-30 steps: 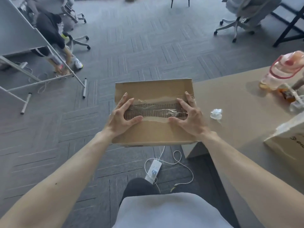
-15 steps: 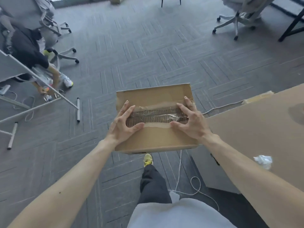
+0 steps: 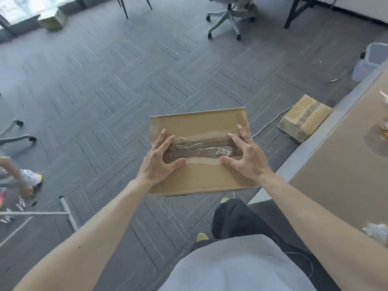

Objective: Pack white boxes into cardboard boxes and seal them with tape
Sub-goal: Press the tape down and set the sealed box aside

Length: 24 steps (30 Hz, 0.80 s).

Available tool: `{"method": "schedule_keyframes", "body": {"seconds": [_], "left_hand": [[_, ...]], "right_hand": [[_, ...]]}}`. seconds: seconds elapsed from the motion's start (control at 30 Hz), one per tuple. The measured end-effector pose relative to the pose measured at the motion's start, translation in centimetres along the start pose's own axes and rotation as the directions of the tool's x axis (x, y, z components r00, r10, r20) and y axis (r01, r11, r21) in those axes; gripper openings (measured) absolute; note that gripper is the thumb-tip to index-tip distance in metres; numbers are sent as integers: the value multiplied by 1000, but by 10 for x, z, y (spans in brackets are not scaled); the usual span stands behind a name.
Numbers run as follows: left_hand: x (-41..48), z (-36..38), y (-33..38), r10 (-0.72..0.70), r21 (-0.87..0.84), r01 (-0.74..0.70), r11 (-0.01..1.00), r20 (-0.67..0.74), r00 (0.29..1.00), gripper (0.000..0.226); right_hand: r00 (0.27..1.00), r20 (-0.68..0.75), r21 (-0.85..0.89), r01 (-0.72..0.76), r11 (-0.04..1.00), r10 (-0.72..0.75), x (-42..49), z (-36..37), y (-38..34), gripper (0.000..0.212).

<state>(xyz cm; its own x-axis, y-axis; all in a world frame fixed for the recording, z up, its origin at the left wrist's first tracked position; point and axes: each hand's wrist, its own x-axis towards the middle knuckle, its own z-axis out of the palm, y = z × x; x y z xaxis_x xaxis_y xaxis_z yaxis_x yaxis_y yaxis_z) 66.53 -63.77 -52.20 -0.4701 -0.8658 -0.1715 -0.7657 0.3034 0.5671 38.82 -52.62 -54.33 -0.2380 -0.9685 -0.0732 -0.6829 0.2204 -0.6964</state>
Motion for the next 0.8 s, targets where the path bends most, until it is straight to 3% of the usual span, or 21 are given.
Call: {"method": "schedule_keyframes", "body": {"seconds": [0.33,0.8], "left_hand": [[246,38,71,175,94,-199,976,213,961,92],[485,168,185,311,36,-401,915,571,760,99]], "right_hand": [[965,-121,83,-224,971,233,138,-51,108,83],[779,-149,116,-597,794,608,234,-119,261,90]]}}
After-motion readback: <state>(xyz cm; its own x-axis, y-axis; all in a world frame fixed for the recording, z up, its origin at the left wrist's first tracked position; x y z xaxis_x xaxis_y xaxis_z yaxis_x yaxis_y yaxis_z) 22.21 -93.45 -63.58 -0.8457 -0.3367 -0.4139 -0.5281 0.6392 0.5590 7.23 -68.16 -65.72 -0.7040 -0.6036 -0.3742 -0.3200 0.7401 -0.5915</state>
